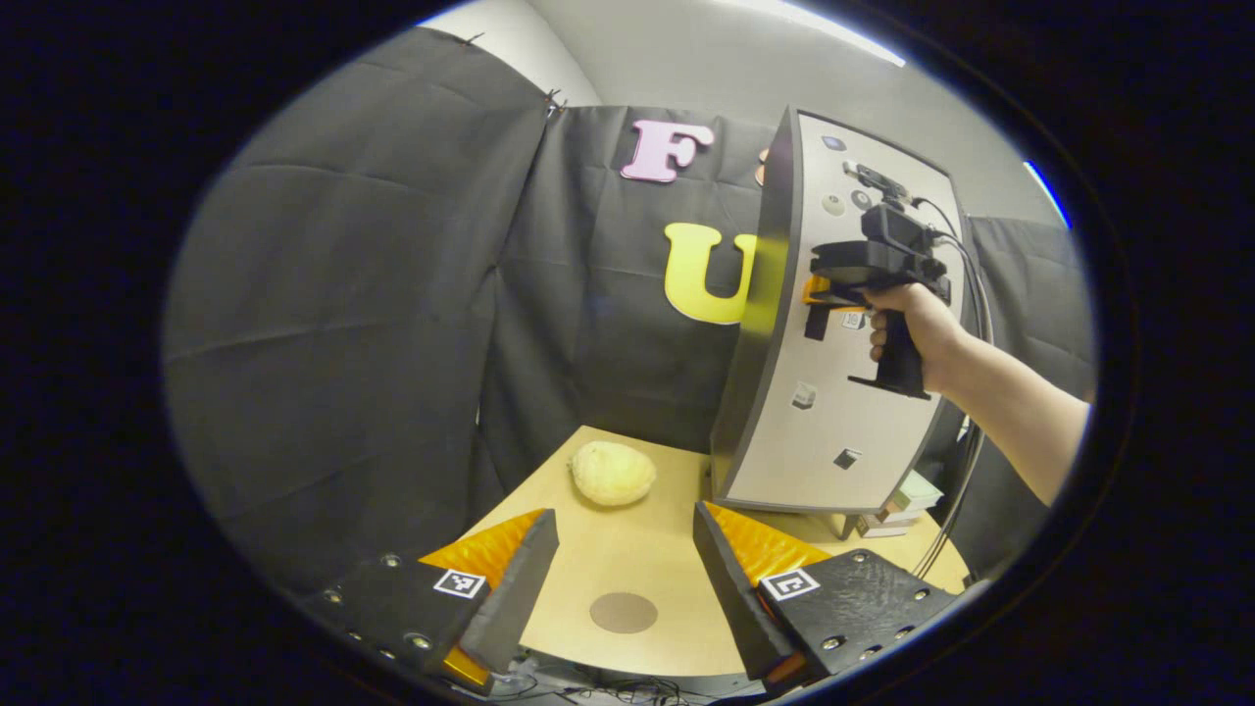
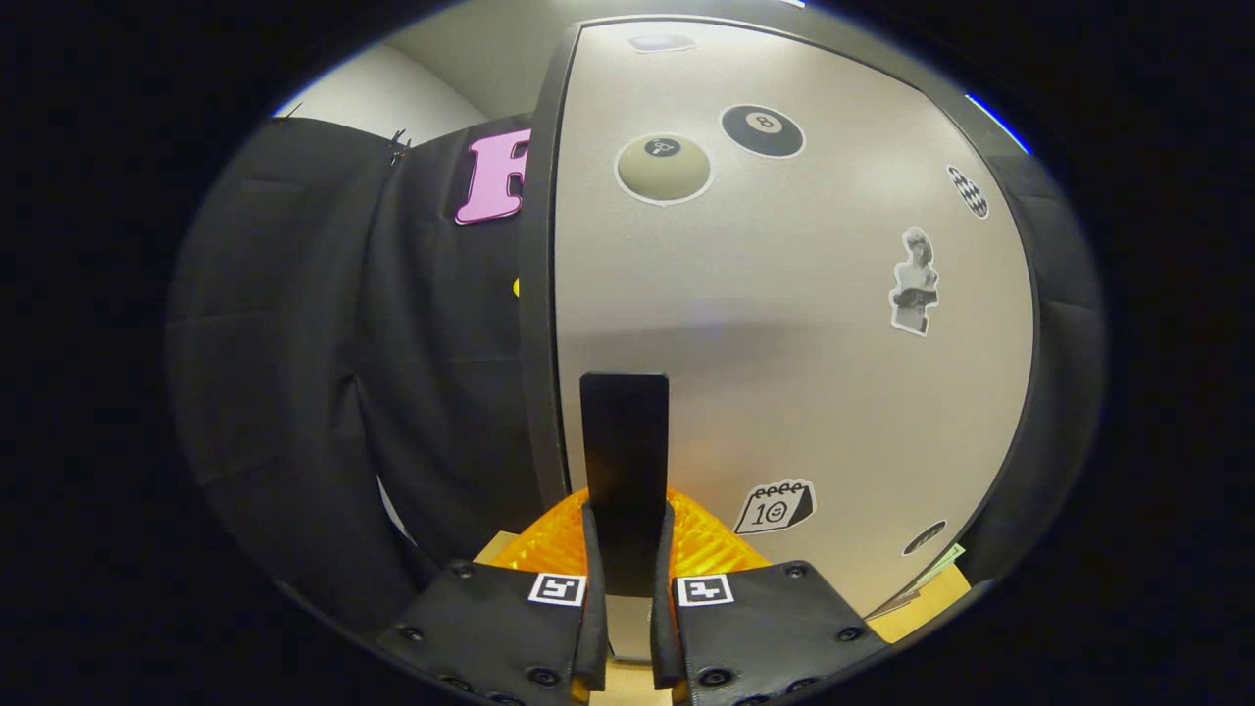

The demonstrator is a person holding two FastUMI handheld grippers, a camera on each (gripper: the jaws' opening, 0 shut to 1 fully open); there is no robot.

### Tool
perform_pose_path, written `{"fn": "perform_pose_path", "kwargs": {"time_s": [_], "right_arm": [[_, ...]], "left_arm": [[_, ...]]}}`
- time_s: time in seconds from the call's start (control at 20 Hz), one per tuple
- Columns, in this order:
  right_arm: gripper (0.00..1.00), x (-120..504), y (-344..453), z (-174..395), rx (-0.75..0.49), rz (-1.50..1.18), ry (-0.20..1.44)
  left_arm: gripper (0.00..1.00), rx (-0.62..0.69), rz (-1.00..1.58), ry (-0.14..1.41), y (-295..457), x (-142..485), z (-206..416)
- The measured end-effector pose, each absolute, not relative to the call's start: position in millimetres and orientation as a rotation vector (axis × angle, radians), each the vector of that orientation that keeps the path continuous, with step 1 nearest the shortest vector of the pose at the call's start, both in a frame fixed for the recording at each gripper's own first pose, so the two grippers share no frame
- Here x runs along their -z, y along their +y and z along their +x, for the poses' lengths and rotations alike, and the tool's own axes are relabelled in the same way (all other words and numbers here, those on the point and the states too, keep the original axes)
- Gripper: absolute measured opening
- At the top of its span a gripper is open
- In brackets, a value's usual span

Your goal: Open the cabinet door with the right hand, grasp the bottle in the cabinet with the left hand and place it on the coaster, then close the cabinet door with the right hand.

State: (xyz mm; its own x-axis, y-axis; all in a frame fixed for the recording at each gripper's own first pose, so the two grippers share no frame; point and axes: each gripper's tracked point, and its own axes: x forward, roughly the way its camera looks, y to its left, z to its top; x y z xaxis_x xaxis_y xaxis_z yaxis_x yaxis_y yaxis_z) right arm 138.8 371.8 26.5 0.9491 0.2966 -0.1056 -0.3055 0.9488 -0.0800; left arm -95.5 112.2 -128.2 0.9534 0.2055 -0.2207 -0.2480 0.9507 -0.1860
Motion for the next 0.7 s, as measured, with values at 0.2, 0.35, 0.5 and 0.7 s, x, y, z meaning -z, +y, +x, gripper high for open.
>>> {"fn": "perform_pose_path", "kwargs": {"time_s": [0.2,0.35,0.5,0.7], "right_arm": [[0.13,-26,368,131,-0.328,-0.118,0.100],[0.13,-27,366,111,-0.347,-0.127,0.091],[0.13,-28,358,90,-0.371,-0.135,0.083],[0.13,-30,337,62,-0.396,-0.120,0.083]], "left_arm": [[0.86,-0.214,-0.244,0.205,121,135,-91],[0.86,-0.195,-0.246,0.201,125,132,-79],[0.86,-0.171,-0.236,0.200,121,129,-70],[0.86,-0.119,-0.234,0.197,114,131,-70]]}}
